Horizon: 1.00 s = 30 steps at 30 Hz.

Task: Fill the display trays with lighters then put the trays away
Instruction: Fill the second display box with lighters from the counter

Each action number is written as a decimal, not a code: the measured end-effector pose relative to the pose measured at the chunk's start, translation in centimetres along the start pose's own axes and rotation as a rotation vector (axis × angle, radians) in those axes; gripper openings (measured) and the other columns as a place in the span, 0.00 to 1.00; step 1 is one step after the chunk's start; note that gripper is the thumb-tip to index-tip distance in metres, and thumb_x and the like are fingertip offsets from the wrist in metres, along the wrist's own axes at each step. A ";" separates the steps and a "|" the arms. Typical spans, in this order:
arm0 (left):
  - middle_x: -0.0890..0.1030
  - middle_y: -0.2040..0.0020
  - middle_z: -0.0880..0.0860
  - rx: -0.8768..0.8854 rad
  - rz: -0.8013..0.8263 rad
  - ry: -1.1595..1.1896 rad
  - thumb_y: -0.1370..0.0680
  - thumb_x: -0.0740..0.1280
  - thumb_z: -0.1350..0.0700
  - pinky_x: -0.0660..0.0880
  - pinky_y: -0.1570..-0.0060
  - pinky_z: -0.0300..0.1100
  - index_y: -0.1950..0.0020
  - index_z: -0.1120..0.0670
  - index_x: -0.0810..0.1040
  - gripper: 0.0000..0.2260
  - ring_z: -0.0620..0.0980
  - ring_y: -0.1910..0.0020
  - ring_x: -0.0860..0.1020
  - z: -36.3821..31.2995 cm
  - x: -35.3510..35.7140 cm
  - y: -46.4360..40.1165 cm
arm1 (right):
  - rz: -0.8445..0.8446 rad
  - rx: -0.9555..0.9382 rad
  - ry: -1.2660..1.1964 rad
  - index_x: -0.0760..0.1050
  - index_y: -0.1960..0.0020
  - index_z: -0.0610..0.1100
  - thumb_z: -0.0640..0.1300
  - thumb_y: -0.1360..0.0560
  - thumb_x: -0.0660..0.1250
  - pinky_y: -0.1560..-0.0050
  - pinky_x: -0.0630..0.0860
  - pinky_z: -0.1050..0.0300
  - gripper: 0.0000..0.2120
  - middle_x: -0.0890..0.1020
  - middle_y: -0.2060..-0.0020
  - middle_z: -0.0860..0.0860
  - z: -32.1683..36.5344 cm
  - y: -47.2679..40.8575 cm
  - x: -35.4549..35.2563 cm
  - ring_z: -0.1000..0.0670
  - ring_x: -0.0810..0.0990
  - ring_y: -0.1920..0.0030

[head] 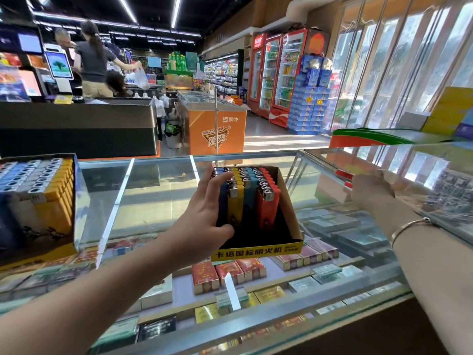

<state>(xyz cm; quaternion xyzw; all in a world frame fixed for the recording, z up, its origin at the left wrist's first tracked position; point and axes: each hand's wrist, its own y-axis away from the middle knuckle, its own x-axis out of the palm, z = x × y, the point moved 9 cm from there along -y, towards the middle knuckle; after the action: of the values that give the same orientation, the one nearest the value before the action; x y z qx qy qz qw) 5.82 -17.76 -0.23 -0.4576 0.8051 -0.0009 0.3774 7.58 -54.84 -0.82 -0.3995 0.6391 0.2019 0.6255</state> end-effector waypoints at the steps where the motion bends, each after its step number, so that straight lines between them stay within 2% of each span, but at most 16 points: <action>1: 0.42 0.33 0.26 -0.001 0.002 0.001 0.29 0.64 0.64 0.67 0.37 0.42 0.44 0.20 0.47 0.41 0.50 0.26 0.47 0.0 0.0 0.0 | 0.028 -0.011 -0.012 0.73 0.40 0.38 0.43 0.23 0.59 0.43 0.69 0.46 0.14 0.72 0.40 0.39 0.0 -0.2 0.2 0.40 0.67 0.39; 4: 0.42 0.33 0.25 -0.005 0.010 0.007 0.29 0.64 0.64 0.68 0.35 0.48 0.44 0.21 0.48 0.41 0.49 0.27 0.47 0.0 0.0 0.0 | 0.099 -0.038 -0.119 0.70 0.40 0.37 0.45 0.22 0.59 0.42 0.72 0.44 0.15 0.74 0.42 0.40 0.2 -0.6 0.7 0.39 0.71 0.41; 7: 0.41 0.32 0.26 -0.008 0.009 0.018 0.29 0.64 0.64 0.69 0.36 0.49 0.42 0.22 0.48 0.40 0.50 0.26 0.47 0.1 0.0 0.0 | 0.138 -0.079 -0.240 0.63 0.37 0.37 0.44 0.24 0.63 0.51 0.76 0.47 0.20 0.76 0.49 0.42 0.9 -0.7 0.3 0.42 0.75 0.49; 10: 0.42 0.34 0.24 -0.002 0.009 0.020 0.29 0.64 0.64 0.70 0.36 0.50 0.39 0.24 0.49 0.39 0.50 0.26 0.47 0.1 0.0 -0.1 | 0.142 -0.069 -0.320 0.65 0.38 0.38 0.41 0.26 0.65 0.58 0.73 0.53 0.19 0.76 0.54 0.44 1.2 -0.9 -0.2 0.45 0.75 0.55; 12: 0.42 0.35 0.23 0.006 0.013 0.023 0.29 0.64 0.64 0.71 0.37 0.49 0.39 0.24 0.50 0.39 0.50 0.27 0.47 0.2 0.0 -0.1 | 0.018 -0.030 -0.283 0.67 0.40 0.37 0.38 0.26 0.63 0.55 0.75 0.50 0.15 0.76 0.54 0.42 1.2 -0.9 -1.0 0.42 0.75 0.54; 14: 0.42 0.36 0.22 0.015 0.017 0.022 0.29 0.65 0.63 0.71 0.37 0.50 0.38 0.25 0.50 0.39 0.50 0.27 0.48 0.3 0.1 -0.1 | -0.131 -0.021 -0.183 0.68 0.39 0.38 0.36 0.27 0.62 0.47 0.73 0.46 0.16 0.74 0.45 0.40 1.6 -0.7 -1.7 0.39 0.74 0.45; 16: 0.42 0.37 0.21 0.012 0.023 0.020 0.31 0.64 0.59 0.69 0.35 0.51 0.38 0.25 0.49 0.37 0.47 0.28 0.48 0.5 0.2 -0.1 | -0.168 -0.062 -0.134 0.68 0.37 0.40 0.37 0.27 0.63 0.41 0.68 0.46 0.19 0.68 0.35 0.41 2.4 -0.9 -1.8 0.40 0.67 0.36; 17: 0.41 0.38 0.20 0.008 0.024 0.018 0.33 0.63 0.57 0.67 0.34 0.50 0.38 0.25 0.49 0.37 0.44 0.30 0.48 0.6 0.2 -0.1 | -0.145 -0.066 -0.124 0.68 0.36 0.41 0.38 0.27 0.63 0.40 0.68 0.46 0.20 0.66 0.33 0.42 2.6 -1.1 -1.6 0.40 0.65 0.35; 20: 0.35 0.43 0.17 0.018 0.008 -0.004 0.35 0.61 0.54 0.61 0.34 0.41 0.40 0.23 0.48 0.36 0.37 0.34 0.47 0.7 0.1 -0.1 | -0.020 -0.009 -0.127 0.67 0.35 0.42 0.41 0.27 0.65 0.40 0.70 0.45 0.21 0.71 0.37 0.42 2.1 -2.2 -0.7 0.40 0.69 0.38; 23: 0.33 0.44 0.17 0.046 0.000 -0.012 0.31 0.64 0.59 0.55 0.38 0.33 0.41 0.22 0.48 0.38 0.36 0.35 0.46 0.5 0.1 -0.1 | 0.097 0.014 -0.227 0.65 0.36 0.42 0.41 0.28 0.65 0.43 0.72 0.44 0.21 0.75 0.44 0.41 1.7 -2.6 0.1 0.39 0.74 0.44; 25: 0.34 0.43 0.17 0.055 0.000 -0.033 0.29 0.65 0.62 0.53 0.41 0.28 0.42 0.22 0.48 0.40 0.35 0.35 0.46 0.4 0.2 -0.2 | 0.077 0.003 -0.264 0.65 0.37 0.43 0.40 0.27 0.64 0.46 0.75 0.45 0.19 0.76 0.47 0.41 1.8 -2.5 0.1 0.39 0.76 0.48; 27: 0.38 0.41 0.18 0.058 -0.005 -0.053 0.29 0.65 0.63 0.55 0.40 0.30 0.41 0.23 0.48 0.40 0.36 0.35 0.47 0.3 0.2 -0.3 | 0.014 -0.029 -0.240 0.66 0.38 0.42 0.39 0.25 0.61 0.49 0.75 0.47 0.16 0.77 0.48 0.41 2.2 -2.1 -0.3 0.40 0.75 0.48; 29: 0.43 0.36 0.24 0.061 -0.035 -0.081 0.29 0.65 0.63 0.59 0.38 0.34 0.40 0.25 0.49 0.39 0.36 0.36 0.49 0.3 -0.2 -0.3 | -0.021 -0.084 -0.180 0.67 0.39 0.43 0.39 0.24 0.60 0.52 0.74 0.49 0.14 0.77 0.48 0.42 2.8 -1.7 -0.6 0.40 0.75 0.47; 30: 0.46 0.34 0.27 0.069 -0.066 -0.094 0.29 0.65 0.64 0.61 0.39 0.32 0.40 0.26 0.50 0.38 0.35 0.37 0.50 0.1 -0.6 -0.3 | -0.026 -0.111 -0.152 0.67 0.38 0.44 0.40 0.23 0.60 0.54 0.73 0.50 0.14 0.77 0.47 0.43 3.1 -1.5 -0.7 0.41 0.75 0.47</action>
<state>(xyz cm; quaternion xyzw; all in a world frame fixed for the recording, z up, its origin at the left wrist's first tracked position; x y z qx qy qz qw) 6.32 -17.45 0.15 -0.4703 0.7703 -0.0198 0.4303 10.59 -53.23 -0.20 -0.4254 0.5723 0.2586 0.6517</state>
